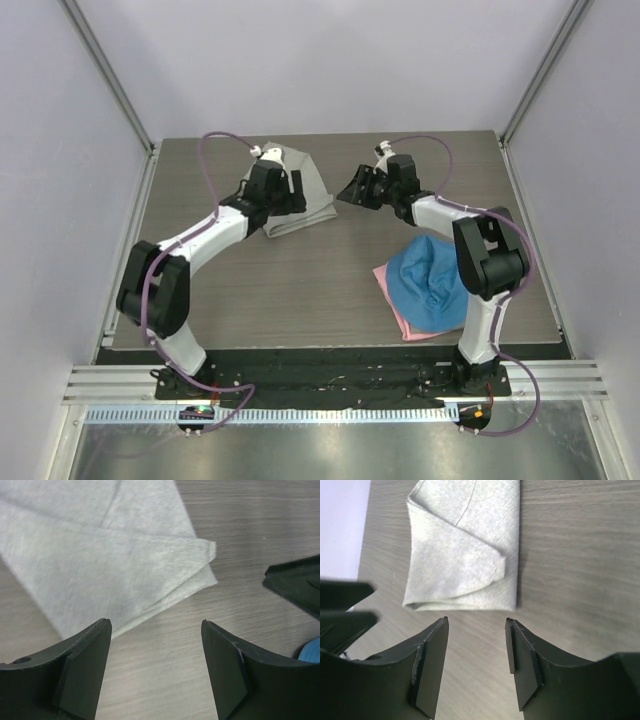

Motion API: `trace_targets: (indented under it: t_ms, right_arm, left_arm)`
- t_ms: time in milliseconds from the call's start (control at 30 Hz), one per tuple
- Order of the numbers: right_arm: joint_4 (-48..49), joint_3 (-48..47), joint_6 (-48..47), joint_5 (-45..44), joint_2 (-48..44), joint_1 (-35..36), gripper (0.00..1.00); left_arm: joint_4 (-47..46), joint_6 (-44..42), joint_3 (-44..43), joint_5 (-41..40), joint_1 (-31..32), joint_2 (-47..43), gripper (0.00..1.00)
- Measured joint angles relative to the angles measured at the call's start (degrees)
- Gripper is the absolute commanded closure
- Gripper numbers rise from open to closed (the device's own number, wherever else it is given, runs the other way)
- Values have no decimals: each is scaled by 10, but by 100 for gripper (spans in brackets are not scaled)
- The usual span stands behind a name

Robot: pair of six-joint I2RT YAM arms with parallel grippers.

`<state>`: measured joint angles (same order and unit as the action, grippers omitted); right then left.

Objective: Fold the napkin, place the utensils inside, and roll it up
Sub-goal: Fold the napkin

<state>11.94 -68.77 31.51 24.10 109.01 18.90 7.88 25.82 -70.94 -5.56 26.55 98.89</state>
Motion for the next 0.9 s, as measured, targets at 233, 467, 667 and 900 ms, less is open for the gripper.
trace_targets:
  t_ms: [233,467,667,900]
  right_arm:
    - [-19,-90,-14,11,94,2,46]
    - [-41,-144,-24,15,148,9,52]
    - [-54,-177,-30,16,177,11,56]
    - [-67,-191,-34,16,190,12,66]
  left_arm:
    - [20,71,83,-24,-53,-29,25]
    - [7,132,132,5,-112,-12,26]
    - [-37,173,165,42,-128,-10,30]
    - [-70,196,175,67,-142,5,41]
